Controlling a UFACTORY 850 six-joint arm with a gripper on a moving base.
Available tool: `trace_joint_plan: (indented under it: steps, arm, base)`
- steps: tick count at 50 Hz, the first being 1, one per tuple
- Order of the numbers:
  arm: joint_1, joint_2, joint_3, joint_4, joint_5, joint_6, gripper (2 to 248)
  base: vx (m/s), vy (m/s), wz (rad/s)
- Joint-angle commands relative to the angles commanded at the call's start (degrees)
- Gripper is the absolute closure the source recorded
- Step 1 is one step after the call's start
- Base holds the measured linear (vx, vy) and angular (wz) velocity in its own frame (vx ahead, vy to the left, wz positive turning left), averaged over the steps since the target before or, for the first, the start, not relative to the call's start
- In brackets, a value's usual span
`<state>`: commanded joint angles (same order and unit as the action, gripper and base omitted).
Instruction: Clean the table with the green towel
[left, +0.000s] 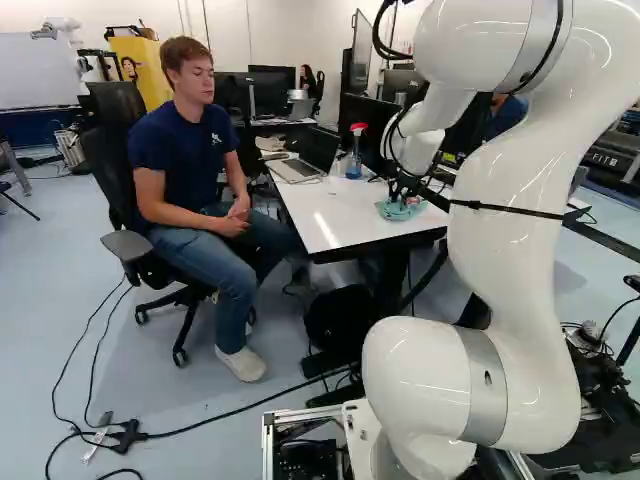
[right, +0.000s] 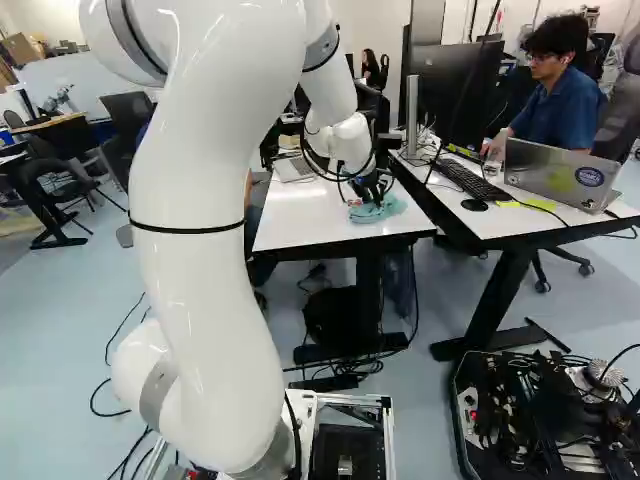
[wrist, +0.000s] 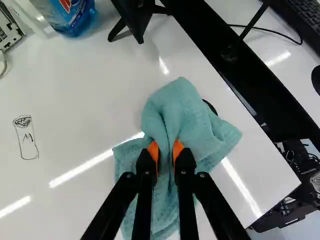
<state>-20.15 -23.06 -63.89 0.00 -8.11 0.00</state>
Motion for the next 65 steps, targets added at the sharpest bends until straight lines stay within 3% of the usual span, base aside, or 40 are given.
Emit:
trace_joint_plan:
  steps: [65]
  arm:
    - [0.16, 9.49, 1.76, 0.00, 0.00, 0.00, 199]
  base:
    - [0.000, 0.000, 0.000]
